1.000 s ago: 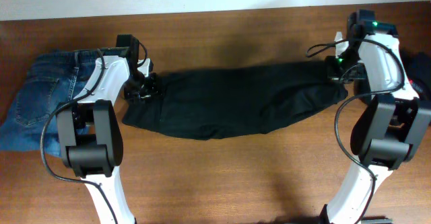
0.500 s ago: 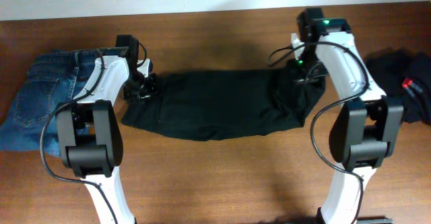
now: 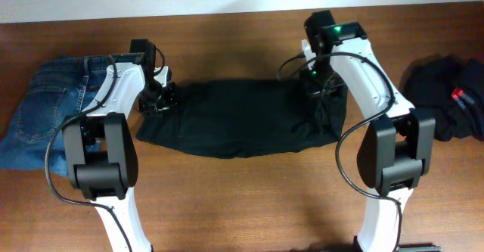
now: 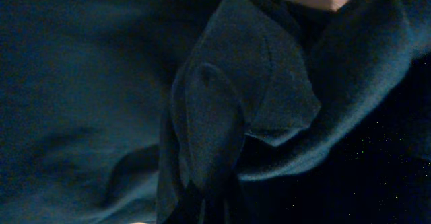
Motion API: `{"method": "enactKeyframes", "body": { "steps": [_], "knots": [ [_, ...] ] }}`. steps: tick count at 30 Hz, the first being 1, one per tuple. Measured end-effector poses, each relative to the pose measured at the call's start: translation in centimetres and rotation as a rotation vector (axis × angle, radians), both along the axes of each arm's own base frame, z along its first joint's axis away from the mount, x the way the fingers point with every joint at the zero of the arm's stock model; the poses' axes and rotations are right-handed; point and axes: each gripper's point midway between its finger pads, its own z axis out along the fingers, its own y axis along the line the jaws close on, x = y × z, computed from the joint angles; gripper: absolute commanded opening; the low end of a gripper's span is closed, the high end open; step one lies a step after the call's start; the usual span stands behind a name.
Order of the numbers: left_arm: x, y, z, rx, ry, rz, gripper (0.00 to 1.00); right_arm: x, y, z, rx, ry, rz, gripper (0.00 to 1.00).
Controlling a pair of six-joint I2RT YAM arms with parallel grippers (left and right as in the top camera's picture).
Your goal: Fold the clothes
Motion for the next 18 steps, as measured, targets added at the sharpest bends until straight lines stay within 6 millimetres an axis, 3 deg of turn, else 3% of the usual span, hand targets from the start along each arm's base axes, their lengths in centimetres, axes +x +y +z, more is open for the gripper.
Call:
{"method": "enactKeyframes", "body": {
  "steps": [14, 15, 18],
  "knots": [
    [0.0, -0.2, 0.0, 0.005, -0.001, -0.007, 0.7, -0.4, 8.1, 0.3, 0.022, -0.062, 0.164, 0.13],
    [0.0, -0.3, 0.0, 0.005, -0.001, -0.008, 0.7, -0.6, 8.8, 0.4, 0.025, -0.067, 0.175, 0.17],
    [0.0, -0.4, 0.0, 0.008, -0.001, -0.011, 0.7, -1.0, 10.4, 0.4, 0.036, -0.072, 0.203, 0.45]
  ]
}}
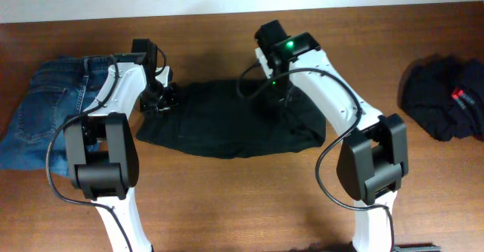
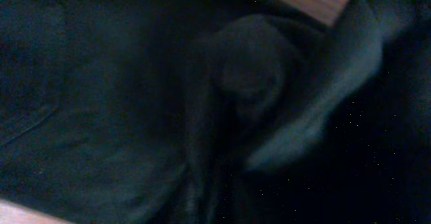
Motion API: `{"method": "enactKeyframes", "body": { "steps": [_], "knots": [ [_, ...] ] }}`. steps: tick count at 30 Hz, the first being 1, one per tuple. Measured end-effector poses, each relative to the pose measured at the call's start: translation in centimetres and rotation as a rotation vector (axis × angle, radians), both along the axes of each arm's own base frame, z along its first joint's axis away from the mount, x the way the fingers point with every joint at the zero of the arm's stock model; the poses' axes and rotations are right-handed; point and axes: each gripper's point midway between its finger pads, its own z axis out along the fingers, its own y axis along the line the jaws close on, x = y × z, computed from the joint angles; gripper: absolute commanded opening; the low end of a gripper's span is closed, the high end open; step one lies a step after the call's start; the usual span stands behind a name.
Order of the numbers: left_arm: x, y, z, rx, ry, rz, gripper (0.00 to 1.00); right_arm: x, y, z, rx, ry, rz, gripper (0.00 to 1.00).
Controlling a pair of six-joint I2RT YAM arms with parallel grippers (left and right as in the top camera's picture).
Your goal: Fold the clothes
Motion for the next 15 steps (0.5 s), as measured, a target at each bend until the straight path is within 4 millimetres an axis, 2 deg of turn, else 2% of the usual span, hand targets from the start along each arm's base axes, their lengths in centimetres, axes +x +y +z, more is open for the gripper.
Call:
{"method": "enactKeyframes", "body": {
  "steps": [3, 6, 9, 15],
  "knots": [
    [0.0, -0.1, 0.0, 0.001, 0.0, -0.003, 0.7, -0.6, 1.7, 0.0, 0.014, -0.001, 0.036, 0.6],
    [0.0, -0.2, 0.0, 0.004, 0.0, -0.005, 0.7, -1.1, 3.1, 0.1, 0.019, -0.005, 0.075, 0.6],
    [0.0, -0.2, 0.0, 0.007, 0.0, -0.007, 0.7, -1.5, 3.9, 0.1, 0.016, -0.005, 0.114, 0.52],
    [0.0, -0.2, 0.0, 0.007, 0.0, -0.007, 0.7, -1.1, 3.6, 0.3, 0.005, -0.016, 0.12, 0.57]
  ]
}}
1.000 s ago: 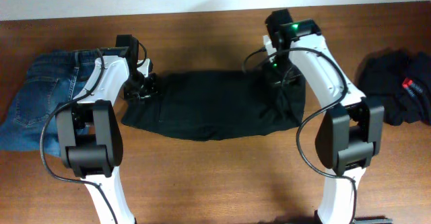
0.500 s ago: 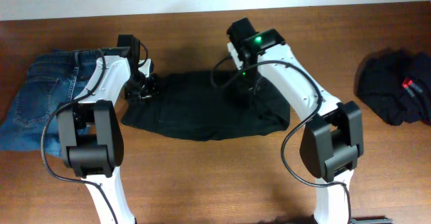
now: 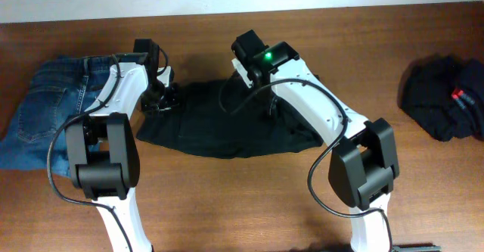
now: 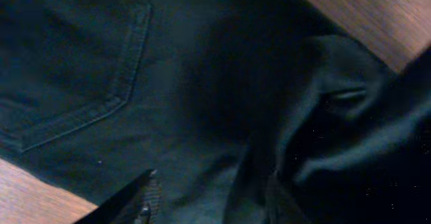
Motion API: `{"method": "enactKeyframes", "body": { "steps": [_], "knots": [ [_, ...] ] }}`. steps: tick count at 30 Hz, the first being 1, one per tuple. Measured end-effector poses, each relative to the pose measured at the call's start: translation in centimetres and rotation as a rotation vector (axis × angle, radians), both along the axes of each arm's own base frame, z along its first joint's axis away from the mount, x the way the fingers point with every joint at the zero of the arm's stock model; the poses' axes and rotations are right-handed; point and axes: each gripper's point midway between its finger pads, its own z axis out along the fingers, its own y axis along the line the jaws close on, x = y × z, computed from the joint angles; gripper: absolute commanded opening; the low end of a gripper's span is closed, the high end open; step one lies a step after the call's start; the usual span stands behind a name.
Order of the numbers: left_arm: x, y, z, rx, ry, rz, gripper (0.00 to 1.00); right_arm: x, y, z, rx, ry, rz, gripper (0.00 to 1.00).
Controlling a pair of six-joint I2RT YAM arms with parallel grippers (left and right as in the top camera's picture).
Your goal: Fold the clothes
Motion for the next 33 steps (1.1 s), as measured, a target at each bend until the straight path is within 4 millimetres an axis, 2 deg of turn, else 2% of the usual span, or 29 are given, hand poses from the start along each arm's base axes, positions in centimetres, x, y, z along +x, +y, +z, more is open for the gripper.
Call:
{"method": "enactKeyframes", "body": {
  "steps": [2, 4, 5, 7, 8, 10, 12, 14, 15, 18, 20, 22, 26, 29, 33],
  "knots": [
    [0.0, 0.0, 0.0, 0.0, 0.0, 0.0, 0.7, 0.6, -0.4, 0.6, 0.001, -0.02, -0.008, 0.57],
    [0.0, 0.0, 0.0, 0.0, 0.0, 0.0, 0.7, 1.5, -0.8, 2.1, 0.01, -0.062, -0.011, 0.56],
    [0.0, 0.0, 0.0, 0.0, 0.0, 0.0, 0.7, 2.0, -1.1, 3.2, 0.014, -0.091, -0.017, 0.56],
    [0.0, 0.0, 0.0, 0.0, 0.0, 0.0, 0.7, 3.4, -2.4, 6.9, 0.021, -0.199, -0.056, 0.55],
    [0.0, 0.0, 0.0, 0.0, 0.0, 0.0, 0.7, 3.7, -2.7, 7.8, 0.023, -0.222, -0.066, 0.52],
    [0.0, 0.0, 0.0, 0.0, 0.0, 0.0, 0.7, 4.6, -4.9, 11.3, 0.03, -0.316, -0.133, 0.47],
    [0.0, 0.0, 0.0, 0.0, 0.0, 0.0, 0.7, 5.1, -7.3, 13.6, 0.038, -0.37, -0.196, 0.33],
    [0.0, 0.0, 0.0, 0.0, 0.0, 0.0, 0.7, 5.4, -9.9, 14.5, 0.039, -0.383, -0.261, 0.23],
    [0.0, 0.0, 0.0, 0.0, 0.0, 0.0, 0.7, 5.6, -11.4, 14.4, 0.034, -0.375, -0.294, 0.22],
    [0.0, 0.0, 0.0, 0.0, 0.0, 0.0, 0.7, 5.7, -13.9, 12.2, 0.028, -0.314, -0.355, 0.22],
    [0.0, 0.0, 0.0, 0.0, 0.0, -0.001, 0.7, 5.8, -14.3, 9.6, 0.03, -0.253, -0.365, 0.22],
    [0.0, 0.0, 0.0, 0.0, 0.0, -0.001, 0.7, 5.6, -13.8, 6.9, 0.038, -0.189, -0.357, 0.22],
    [0.0, 0.0, 0.0, 0.0, 0.0, -0.001, 0.7, 4.5, -11.1, 1.4, 0.101, -0.036, -0.306, 0.21],
    [0.0, 0.0, 0.0, 0.0, 0.0, -0.001, 0.7, 3.4, -8.6, -1.7, 0.146, 0.055, -0.25, 0.22],
    [0.0, 0.0, 0.0, 0.0, 0.0, -0.001, 0.7, 2.0, -5.3, -4.4, 0.172, 0.118, -0.176, 0.22]
  ]
}}
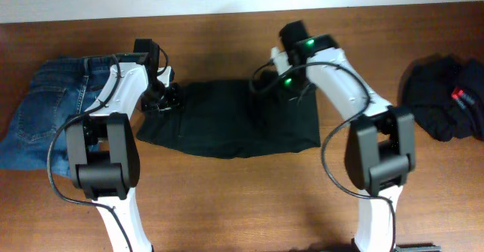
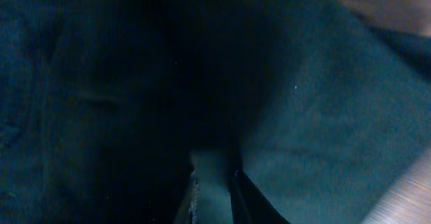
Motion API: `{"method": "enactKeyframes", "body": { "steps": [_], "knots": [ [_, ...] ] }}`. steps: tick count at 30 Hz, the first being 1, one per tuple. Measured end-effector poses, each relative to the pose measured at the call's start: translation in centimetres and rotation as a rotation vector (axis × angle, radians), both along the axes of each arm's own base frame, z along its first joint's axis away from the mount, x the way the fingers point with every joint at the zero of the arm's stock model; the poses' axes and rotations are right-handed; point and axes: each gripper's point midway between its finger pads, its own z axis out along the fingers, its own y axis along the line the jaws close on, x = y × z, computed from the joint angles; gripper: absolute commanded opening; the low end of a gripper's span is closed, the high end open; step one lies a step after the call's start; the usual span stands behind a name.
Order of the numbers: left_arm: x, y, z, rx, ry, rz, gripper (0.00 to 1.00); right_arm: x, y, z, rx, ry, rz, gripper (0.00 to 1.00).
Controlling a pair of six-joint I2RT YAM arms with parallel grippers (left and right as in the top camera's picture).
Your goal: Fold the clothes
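Note:
The black garment lies folded into a rough rectangle at the table's middle. My right gripper is low over its upper right part. In the right wrist view dark cloth fills the frame, and the right gripper has its fingers close together with a strip of cloth in the narrow gap. My left gripper sits at the garment's upper left corner; the overhead view does not show how its jaws stand.
Blue jeans lie flat at the far left, beside the left arm. A crumpled black pile with a red mark sits at the far right. Bare wooden table runs along the front.
My right gripper was near the garment's top middle with its fingers spread wide. It is now further right, fingers close together with cloth between them. The left gripper has not moved.
My right gripper first held the garment's right end near the right edge. It was then further left over the cloth, then at the top middle with fingers apart. The garment is now shorter on the right, and the gripper is back over its right part.

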Motion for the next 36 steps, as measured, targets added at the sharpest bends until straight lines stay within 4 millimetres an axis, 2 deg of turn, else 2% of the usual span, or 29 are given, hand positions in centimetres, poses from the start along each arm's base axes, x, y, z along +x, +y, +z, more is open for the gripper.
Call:
{"method": "enactKeyframes", "body": {
  "steps": [3, 6, 18, 22, 25, 27, 28, 31, 33, 36],
  "knots": [
    [0.0, 0.0, 0.0, 0.0, 0.001, 0.0, 0.7, -0.7, 1.7, -1.7, -0.002, 0.027, 0.042, 0.22],
    [-0.1, 0.0, 0.0, 0.0, 0.003, 0.0, 0.7, -0.9, 2.0, -2.6, -0.013, 0.043, 0.053, 0.22],
    [-0.1, 0.0, 0.0, 0.0, 0.003, 0.0, 0.7, -0.9, 1.5, -2.6, -0.008, 0.055, 0.041, 0.24],
    [0.0, 0.0, 0.5, 0.0, -0.009, -0.018, 0.76, -1.0, 1.4, -1.8, -0.015, 0.061, 0.039, 0.28],
    [0.5, -0.1, 2.0, 0.005, -0.049, -0.035, 0.8, -0.4, 1.4, -0.1, -0.013, 0.031, 0.04, 0.35],
    [1.1, 0.1, 3.7, 0.021, -0.099, -0.047, 0.93, 0.4, 1.7, 2.1, 0.005, -0.025, 0.04, 0.37],
    [1.4, 0.3, 4.7, 0.034, -0.127, -0.052, 0.96, 0.9, 1.8, 3.7, 0.016, -0.065, 0.04, 0.37],
    [2.0, 0.8, 7.3, 0.071, -0.194, -0.05, 0.97, 1.9, 1.9, 8.5, 0.038, -0.181, 0.038, 0.38],
    [2.1, 1.3, 8.4, 0.091, -0.216, -0.044, 0.97, 1.9, 1.5, 11.7, 0.04, -0.253, 0.031, 0.38],
    [2.1, 2.1, 8.5, 0.105, -0.218, -0.029, 0.97, 1.4, 0.8, 14.2, 0.027, -0.299, 0.023, 0.38]
  ]
}}
